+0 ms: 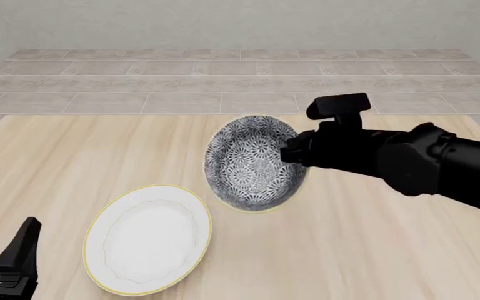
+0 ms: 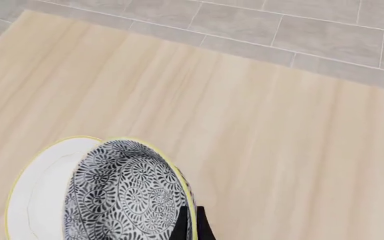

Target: Put the bowl on the plate.

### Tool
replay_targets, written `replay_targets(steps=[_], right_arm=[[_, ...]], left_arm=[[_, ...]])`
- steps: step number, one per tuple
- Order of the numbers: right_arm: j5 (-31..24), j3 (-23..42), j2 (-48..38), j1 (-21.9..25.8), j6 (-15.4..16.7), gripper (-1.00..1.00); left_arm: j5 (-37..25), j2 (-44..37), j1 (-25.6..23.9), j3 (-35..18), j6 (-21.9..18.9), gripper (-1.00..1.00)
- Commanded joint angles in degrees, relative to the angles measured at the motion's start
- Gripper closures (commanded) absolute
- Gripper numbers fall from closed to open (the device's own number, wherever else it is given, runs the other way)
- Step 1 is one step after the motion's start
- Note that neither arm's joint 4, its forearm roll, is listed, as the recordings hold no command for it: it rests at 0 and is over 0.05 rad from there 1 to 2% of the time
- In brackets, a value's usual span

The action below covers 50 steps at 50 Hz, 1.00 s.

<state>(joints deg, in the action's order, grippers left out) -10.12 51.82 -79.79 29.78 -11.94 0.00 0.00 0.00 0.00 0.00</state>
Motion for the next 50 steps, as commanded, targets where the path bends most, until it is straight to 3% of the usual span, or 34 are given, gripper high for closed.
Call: replay_targets(steps=[1, 11, 50], right_arm=[[-2.8, 4.6, 0.6, 3.0, -2.4, 1.00], [-3.6, 7.7, -1.2, 5.7, -4.5, 1.00], [-5.3, 18.9, -11.0, 15.5, -6.4, 1.00]], left_arm=[[0.0, 0.0, 0.0, 0.0, 0.0, -1.00], [0.0, 0.0, 0.0, 0.0, 0.0, -1.00], [0.0, 0.0, 0.0, 0.0, 0.0, -1.00]])
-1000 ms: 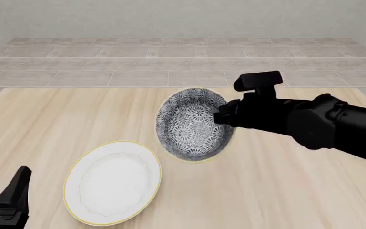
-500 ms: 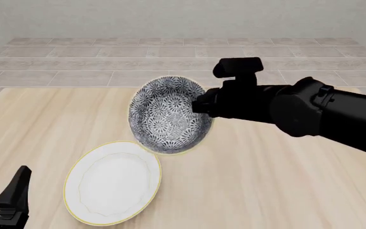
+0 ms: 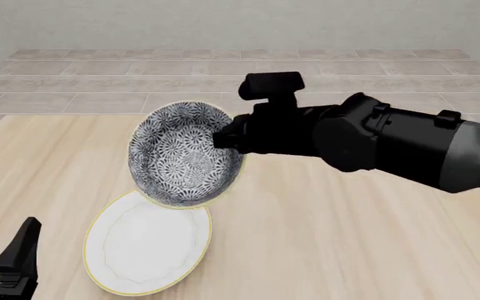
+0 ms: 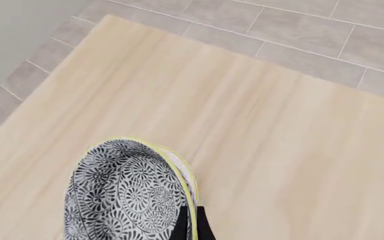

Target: Put the bowl on the plate.

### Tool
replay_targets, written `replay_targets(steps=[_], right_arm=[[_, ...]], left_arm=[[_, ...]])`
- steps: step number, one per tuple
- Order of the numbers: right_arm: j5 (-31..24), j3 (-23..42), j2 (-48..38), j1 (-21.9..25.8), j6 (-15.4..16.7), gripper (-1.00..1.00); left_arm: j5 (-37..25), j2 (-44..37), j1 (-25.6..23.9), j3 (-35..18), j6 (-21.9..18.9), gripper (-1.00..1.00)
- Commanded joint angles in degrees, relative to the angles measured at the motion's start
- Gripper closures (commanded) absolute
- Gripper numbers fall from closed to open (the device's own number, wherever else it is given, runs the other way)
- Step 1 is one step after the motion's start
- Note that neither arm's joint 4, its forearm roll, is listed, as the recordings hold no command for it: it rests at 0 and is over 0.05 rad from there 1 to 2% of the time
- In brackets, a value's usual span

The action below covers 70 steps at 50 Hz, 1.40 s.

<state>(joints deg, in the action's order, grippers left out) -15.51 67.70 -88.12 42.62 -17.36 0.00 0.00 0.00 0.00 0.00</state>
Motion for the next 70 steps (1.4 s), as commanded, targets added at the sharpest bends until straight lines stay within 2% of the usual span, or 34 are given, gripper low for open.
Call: replay_targets(steps=[1, 26, 70], right_arm=[[0.1, 3.2, -2.9, 2.9, -1.1, 1.00], [1.8, 5.6, -8.3, 6.8, -2.8, 1.00], [4.0, 7.8, -14.7, 7.9, -4.3, 1.00]], left_arm=[[0.0, 0.0, 0.0, 0.0, 0.0, -1.00], [0.0, 0.0, 0.0, 0.0, 0.0, -1.00], [0.0, 0.0, 0.0, 0.0, 0.0, -1.00]])
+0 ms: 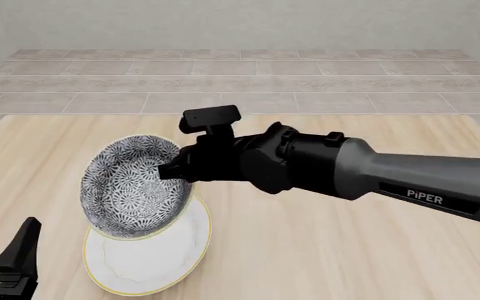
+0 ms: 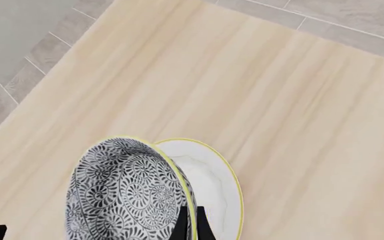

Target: Put the bowl on the plate.

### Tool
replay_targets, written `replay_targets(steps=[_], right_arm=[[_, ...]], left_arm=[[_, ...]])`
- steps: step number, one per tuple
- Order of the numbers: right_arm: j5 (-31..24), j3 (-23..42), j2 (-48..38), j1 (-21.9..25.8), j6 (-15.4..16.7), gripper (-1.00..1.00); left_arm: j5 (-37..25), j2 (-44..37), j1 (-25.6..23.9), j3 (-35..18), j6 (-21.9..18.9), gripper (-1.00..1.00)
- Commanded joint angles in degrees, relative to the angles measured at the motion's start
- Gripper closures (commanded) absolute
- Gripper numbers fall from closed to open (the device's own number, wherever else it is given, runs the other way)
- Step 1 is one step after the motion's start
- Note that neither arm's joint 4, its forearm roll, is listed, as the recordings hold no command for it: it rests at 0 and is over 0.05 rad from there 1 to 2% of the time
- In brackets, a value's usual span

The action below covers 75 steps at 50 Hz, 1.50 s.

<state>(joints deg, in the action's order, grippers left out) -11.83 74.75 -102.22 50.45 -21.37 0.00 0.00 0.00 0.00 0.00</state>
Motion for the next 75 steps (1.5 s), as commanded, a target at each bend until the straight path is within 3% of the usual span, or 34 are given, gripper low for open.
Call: replay_targets(steps=[1, 75], right_arm=[[0.4, 0.8, -0.8, 0.1, -0.2, 1.00], [3.2, -1.1, -4.9, 0.1, -1.3, 1.00]], left_arm=[[0.0, 0.0, 0.0, 0.0, 0.0, -1.00], [0.0, 0.0, 0.0, 0.0, 0.0, -1.00]])
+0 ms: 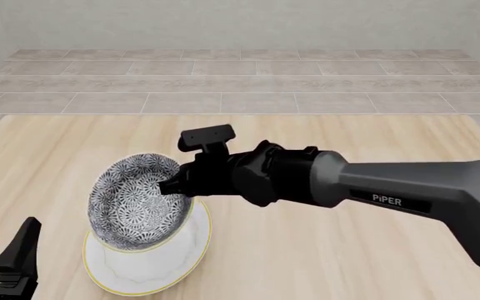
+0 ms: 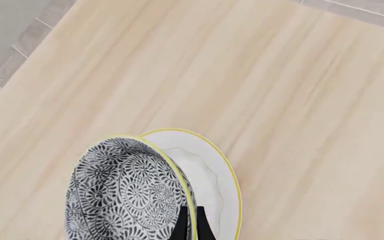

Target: Put the bowl on the plate.

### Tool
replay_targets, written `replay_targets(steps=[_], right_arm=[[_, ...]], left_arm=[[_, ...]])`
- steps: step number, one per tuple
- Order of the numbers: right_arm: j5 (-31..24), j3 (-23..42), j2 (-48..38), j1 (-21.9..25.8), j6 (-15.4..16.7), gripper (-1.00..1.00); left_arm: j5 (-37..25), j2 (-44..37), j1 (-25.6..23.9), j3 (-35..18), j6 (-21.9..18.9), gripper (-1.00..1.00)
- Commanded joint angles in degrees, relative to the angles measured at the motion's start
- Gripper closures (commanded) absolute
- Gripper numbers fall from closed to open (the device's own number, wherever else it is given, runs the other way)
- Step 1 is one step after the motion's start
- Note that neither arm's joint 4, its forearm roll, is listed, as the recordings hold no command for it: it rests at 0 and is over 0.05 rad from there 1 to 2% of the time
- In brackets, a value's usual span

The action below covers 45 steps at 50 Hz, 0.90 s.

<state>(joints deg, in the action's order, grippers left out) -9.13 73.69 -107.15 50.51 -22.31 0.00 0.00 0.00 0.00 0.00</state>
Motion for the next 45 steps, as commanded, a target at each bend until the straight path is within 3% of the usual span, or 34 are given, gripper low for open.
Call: replay_targets(steps=[1, 45], right_arm=[[0.6, -0.1, -0.1, 0.2, -0.5, 1.00], [2.1, 0.4, -3.0, 0.8, -0.8, 1.00]], left_arm=[[0.0, 0.0, 0.0, 0.0, 0.0, -1.00], [0.0, 0.0, 0.0, 0.0, 0.0, -1.00]])
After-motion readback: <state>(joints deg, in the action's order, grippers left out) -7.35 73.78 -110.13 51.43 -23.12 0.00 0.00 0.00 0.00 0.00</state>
